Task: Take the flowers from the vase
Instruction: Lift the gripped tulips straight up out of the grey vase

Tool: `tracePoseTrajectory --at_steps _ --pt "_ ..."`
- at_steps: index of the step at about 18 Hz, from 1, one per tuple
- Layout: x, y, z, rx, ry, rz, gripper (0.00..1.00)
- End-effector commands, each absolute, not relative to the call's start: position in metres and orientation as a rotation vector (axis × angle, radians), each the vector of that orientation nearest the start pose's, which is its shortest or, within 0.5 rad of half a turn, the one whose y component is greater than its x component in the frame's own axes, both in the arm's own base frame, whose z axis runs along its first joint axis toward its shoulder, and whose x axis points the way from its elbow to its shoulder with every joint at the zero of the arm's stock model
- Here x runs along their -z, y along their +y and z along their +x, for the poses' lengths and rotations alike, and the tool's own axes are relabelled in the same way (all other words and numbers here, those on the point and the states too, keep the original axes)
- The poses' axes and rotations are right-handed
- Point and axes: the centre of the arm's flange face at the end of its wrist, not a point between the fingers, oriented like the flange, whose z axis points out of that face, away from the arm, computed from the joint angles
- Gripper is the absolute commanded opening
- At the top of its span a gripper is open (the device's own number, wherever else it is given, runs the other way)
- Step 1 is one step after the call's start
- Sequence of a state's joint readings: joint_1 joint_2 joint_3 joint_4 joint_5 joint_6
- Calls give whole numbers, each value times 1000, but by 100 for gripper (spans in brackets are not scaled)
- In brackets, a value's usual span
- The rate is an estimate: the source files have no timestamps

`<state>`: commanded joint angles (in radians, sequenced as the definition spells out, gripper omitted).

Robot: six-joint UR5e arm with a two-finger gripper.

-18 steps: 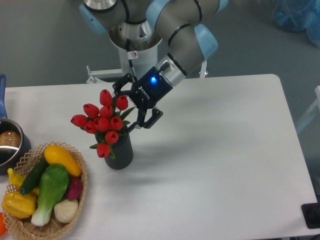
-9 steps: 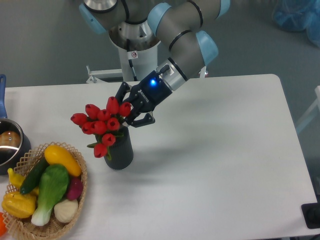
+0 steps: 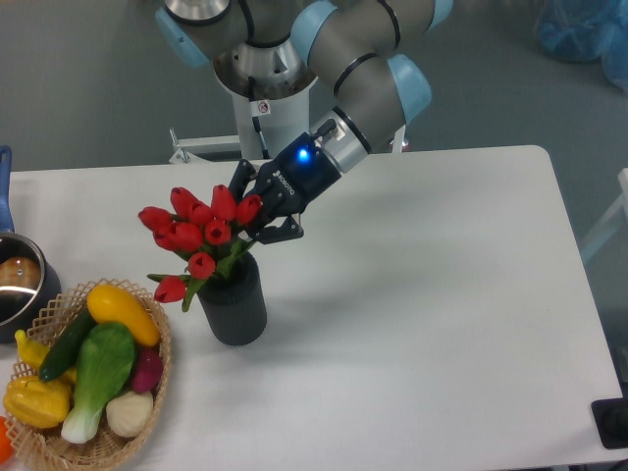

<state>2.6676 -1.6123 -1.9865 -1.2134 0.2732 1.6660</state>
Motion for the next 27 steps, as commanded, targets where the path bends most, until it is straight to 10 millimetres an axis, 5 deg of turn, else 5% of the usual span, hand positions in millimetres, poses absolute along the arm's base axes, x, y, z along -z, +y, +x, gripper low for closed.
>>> tracePoseTrajectory --at_steps 12,19,27 --pt "-470 402 -348 399 222 -1684 0" --pt "-488 390 -364 406 158 -1654 0" --pt "-508 358 -405 339 75 -1657 0"
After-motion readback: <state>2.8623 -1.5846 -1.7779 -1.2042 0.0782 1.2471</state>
